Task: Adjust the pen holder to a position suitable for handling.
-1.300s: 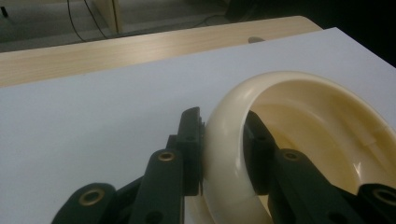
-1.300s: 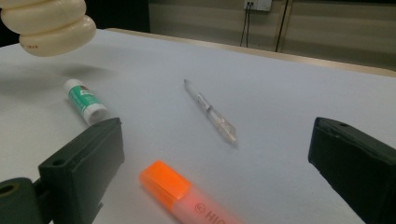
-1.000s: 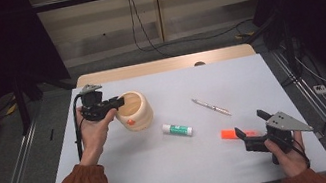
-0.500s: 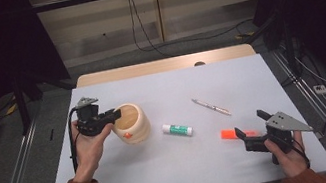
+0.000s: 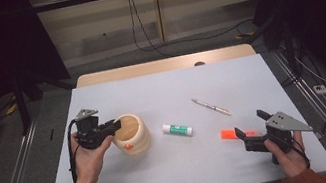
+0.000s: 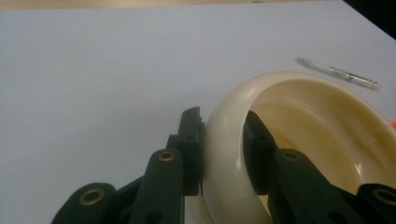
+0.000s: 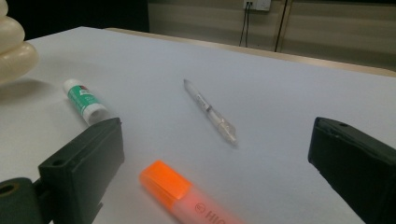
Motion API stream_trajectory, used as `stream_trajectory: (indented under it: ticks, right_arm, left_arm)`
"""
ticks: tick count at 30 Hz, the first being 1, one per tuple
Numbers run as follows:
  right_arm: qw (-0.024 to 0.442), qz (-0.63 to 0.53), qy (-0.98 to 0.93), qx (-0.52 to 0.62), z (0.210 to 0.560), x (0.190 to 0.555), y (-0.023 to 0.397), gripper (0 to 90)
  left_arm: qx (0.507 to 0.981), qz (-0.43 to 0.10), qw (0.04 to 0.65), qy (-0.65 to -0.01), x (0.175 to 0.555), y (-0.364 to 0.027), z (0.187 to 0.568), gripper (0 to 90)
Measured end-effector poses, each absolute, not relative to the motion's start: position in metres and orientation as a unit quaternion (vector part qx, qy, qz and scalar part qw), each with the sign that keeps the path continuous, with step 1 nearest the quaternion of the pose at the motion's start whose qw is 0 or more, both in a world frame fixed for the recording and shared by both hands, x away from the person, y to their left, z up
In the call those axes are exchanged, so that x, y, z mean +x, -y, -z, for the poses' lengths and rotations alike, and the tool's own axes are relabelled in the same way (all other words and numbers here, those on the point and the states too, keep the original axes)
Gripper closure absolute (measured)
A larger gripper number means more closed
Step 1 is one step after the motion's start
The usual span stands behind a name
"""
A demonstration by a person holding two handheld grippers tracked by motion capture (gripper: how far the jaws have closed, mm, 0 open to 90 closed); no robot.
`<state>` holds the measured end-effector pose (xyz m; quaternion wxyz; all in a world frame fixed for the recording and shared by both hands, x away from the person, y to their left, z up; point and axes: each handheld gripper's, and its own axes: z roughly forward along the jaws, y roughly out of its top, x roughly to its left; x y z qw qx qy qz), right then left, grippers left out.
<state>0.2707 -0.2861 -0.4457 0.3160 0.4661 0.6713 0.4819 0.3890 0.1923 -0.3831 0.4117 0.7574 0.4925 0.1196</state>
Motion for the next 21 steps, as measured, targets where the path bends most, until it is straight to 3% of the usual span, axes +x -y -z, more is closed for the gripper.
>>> stream_trajectory:
  ticks: [21]
  right_arm:
    - [0.315, -0.481, -0.672, 0.466, 0.446, 0.271, 0.286, 3.3]
  left_arm:
    - [0.754, -0.101, 0.390, -0.519, 0.385, -0.180, 0.399, 72.0]
